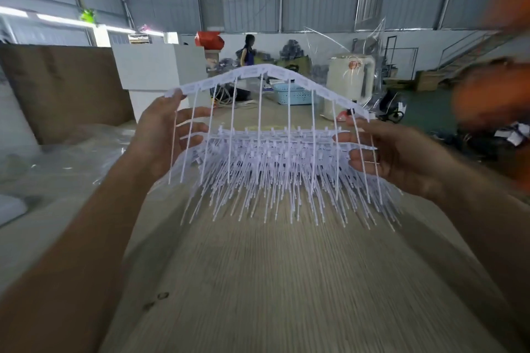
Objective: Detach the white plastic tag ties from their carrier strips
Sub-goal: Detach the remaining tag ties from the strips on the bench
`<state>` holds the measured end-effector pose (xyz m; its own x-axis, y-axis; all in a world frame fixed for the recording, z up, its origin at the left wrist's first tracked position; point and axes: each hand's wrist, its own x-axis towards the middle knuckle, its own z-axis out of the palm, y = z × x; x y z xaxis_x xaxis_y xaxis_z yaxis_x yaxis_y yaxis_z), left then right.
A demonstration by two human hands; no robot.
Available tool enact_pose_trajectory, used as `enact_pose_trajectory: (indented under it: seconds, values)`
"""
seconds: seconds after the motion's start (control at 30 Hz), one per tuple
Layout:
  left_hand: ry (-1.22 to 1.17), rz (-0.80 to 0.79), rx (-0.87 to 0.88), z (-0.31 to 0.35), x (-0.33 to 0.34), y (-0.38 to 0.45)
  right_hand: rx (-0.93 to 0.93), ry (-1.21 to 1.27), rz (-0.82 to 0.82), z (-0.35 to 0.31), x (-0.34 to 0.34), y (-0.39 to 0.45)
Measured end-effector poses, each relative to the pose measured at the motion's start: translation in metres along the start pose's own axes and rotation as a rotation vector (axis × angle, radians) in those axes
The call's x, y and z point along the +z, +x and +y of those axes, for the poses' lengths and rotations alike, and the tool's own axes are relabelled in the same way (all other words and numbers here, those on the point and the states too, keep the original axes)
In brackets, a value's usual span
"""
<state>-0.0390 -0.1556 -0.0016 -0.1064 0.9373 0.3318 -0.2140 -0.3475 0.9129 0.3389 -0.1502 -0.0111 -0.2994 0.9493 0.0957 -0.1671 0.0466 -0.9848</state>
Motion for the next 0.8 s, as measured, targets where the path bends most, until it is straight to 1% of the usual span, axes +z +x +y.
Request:
enact_pose_trajectory:
  seconds: [0.07, 0.13, 0.3, 0.4, 0.5, 0.63, 0.73, 0.8]
  values:
    - [0.025, 0.06, 0.021, -0.004, -0.004, 0.003, -0.013, 0.045, 0.035, 0.001, -0.001, 0.0]
    - [0.029, 0.082, 0.033, -0.006, -0.008, 0.004, -0.031, 0.093, 0.08, 0.0, -0.004, -0.001]
    - [0.066, 0.062, 0.0, -0.008, -0.01, 0.003, -0.048, 0.147, 0.165, 0.001, -0.006, 0.001]
    - [0.036, 0.024, -0.046, -0.008, -0.013, 0.0, -0.006, 0.137, 0.136, 0.003, -0.008, 0.002]
    - [-0.117, -0.015, -0.073, -0.001, -0.02, -0.002, 0.07, 0.086, 0.113, 0.006, -0.012, 0.001]
    - [-0.274, -0.05, -0.025, 0.004, -0.029, -0.004, 0.162, -0.031, 0.071, 0.012, -0.014, -0.001]
    - [-0.226, -0.142, 0.022, 0.006, -0.038, -0.003, 0.185, -0.1, 0.054, 0.014, -0.014, -0.001]
    - [-0.149, -0.149, -0.001, 0.009, -0.046, -0.002, 0.202, -0.146, 0.021, 0.014, -0.014, -0.002]
